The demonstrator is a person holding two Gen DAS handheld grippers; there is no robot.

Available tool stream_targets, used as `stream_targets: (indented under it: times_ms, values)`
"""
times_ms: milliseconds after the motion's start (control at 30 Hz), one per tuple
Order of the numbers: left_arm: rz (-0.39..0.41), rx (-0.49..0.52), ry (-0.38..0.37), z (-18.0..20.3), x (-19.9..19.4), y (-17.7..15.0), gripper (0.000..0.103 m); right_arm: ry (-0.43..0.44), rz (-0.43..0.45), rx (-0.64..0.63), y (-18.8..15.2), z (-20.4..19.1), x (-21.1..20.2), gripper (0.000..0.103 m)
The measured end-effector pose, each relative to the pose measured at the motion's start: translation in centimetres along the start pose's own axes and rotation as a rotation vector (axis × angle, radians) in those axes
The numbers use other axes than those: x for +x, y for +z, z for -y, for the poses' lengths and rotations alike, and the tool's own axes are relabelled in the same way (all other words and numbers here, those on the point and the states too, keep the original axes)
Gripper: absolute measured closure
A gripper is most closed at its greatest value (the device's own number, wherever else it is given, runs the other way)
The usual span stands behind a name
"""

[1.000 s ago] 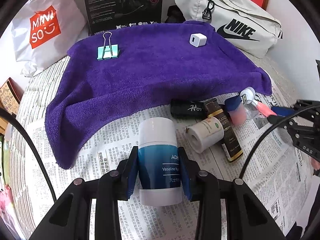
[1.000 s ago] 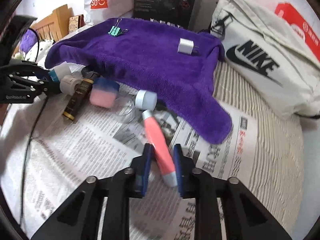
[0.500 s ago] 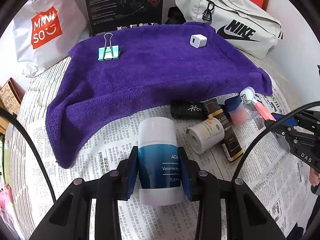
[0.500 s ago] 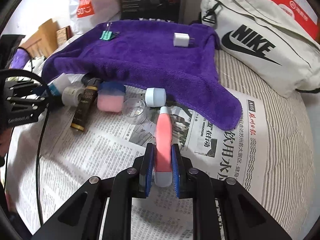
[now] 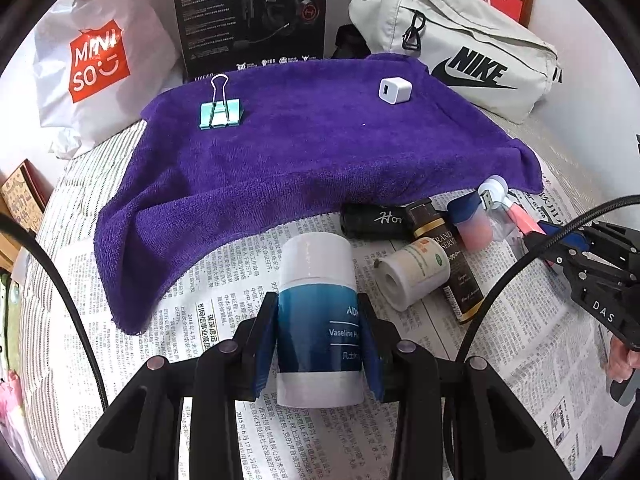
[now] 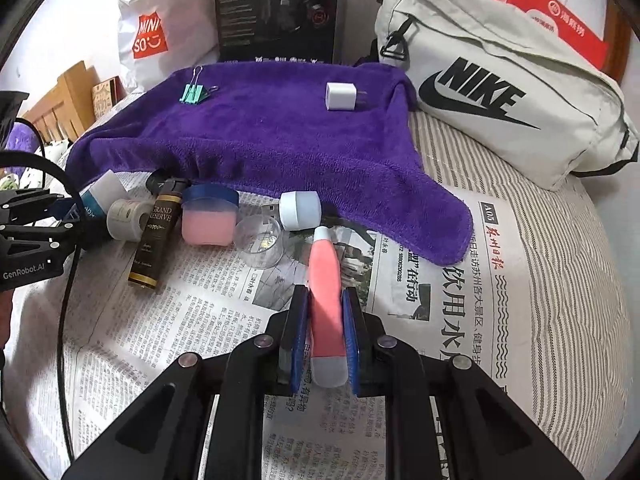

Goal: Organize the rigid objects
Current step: 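Lift the Vaseline tube and pink tube and carry both toward the purple towel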

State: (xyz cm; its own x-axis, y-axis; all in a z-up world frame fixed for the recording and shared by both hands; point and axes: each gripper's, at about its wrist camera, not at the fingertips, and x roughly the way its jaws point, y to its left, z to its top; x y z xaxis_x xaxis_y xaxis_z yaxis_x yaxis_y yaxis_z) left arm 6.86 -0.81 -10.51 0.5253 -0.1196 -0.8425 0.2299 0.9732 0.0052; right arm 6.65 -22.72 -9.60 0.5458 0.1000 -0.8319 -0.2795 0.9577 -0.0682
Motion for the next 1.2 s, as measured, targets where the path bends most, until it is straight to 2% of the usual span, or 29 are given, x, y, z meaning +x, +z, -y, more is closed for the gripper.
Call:
stream_targets:
  times_ms: [267, 1033, 1200]
  values:
    - [0.106, -0.013, 0.009, 0.0, -0.4, -1.3, 0.068, -0.042, 0.055, -0.014, -1.1, -0.7, -0.4, 0.087]
    - [0.109, -0.01, 0.009, -0.1, -0.4, -1.2, 0.068, -0.055, 0.055, -0.021, -1.1, -1.1, -0.4, 0.087]
    - [0.113, -0.025, -0.023, -0.5, -0.5, -1.1, 0.069, -0.044, 0.055, -0.012, -1.1, -0.8, -0.4, 0.087]
